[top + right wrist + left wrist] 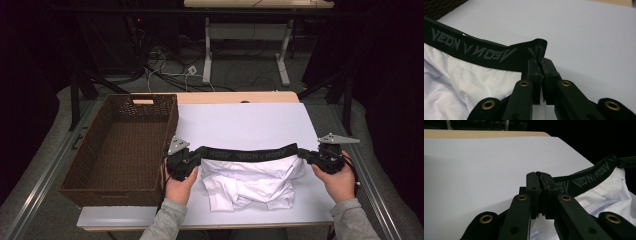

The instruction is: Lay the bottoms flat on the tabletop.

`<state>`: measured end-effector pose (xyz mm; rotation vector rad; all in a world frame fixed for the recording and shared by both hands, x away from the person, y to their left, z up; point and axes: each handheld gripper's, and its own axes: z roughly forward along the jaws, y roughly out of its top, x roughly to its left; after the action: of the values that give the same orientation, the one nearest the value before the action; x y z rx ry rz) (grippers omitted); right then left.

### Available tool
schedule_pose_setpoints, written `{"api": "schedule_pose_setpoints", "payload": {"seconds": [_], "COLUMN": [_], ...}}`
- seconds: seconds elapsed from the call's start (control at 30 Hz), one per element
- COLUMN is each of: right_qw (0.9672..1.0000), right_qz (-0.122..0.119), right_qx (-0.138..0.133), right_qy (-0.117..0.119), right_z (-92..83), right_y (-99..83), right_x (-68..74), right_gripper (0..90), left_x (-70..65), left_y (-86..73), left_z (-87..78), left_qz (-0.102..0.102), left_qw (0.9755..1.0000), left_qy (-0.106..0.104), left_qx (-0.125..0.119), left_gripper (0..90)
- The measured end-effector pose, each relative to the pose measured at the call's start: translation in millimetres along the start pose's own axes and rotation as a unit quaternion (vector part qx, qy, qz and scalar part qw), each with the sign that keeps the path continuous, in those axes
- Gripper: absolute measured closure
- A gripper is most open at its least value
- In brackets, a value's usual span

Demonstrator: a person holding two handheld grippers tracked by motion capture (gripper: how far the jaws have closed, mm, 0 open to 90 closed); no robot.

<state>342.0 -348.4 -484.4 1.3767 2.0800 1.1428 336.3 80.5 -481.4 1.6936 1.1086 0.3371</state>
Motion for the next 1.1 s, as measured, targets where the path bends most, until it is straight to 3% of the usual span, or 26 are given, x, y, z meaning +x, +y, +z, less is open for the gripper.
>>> {"api": "schedule_pose_setpoints", "payload": {"seconds": [0.17, 0.33, 0.43, 0.47, 0.53, 0.6, 0.63, 0.83, 1.1], "right_qw": [0.9996, 0.9991, 0.9983, 0.9981, 0.9970, 0.9964, 0.9957, 0.9933, 0.9917], "right_qz": [-0.011, 0.000, -0.006, -0.007, -0.015, -0.017, -0.021, -0.035, -0.041], "right_qx": [-0.015, -0.034, -0.044, -0.046, -0.056, -0.061, -0.065, -0.076, -0.090], "right_qy": [-0.022, -0.026, -0.037, -0.040, -0.051, -0.056, -0.062, -0.079, -0.082], "right_z": [-0.7, -4.3, -7.1, -7.6, -9.0, -10.0, -11.1, -8.9, 3.4], "right_y": [18.6, 39.1, 55.4, 59.1, 69.7, 76.4, 86.8, 113.3, 146.7], "right_x": [-11.2, -21.6, -26.2, -26.7, -27.8, -28.2, -28.4, -27.1, -22.7], "right_gripper": [87.4, 87.4, 87.5, 87.5, 87.5, 87.6, 87.6, 87.6, 87.6], "left_x": [2.7, 4.5, 4.0, 4.0, 3.6, 3.6, 4.0, 13.6, 27.4], "left_y": [19.2, 40.1, 64.4, 64.4, 83.0, 86.9, 96.7, 120.3, 151.2], "left_z": [17.2, 26.8, 33.2, 33.2, 37.6, 38.6, 40.6, 46.7, 49.5], "left_qz": [0.001, -0.004, 0.001, 0.001, 0.008, 0.012, 0.013, 0.020, 0.024], "left_qw": [0.9999, 0.9998, 0.9995, 0.9995, 0.9990, 0.9988, 0.9985, 0.9979, 0.9960], "left_qy": [0.009, 0.011, 0.013, 0.013, 0.016, 0.018, 0.023, 0.034, 0.058], "left_qx": [-0.005, -0.015, -0.030, -0.030, -0.041, -0.043, -0.048, -0.051, -0.064], "left_gripper": [86.4, 86.5, 86.6, 86.6, 86.6, 86.6, 86.6, 86.6, 86.7]}}
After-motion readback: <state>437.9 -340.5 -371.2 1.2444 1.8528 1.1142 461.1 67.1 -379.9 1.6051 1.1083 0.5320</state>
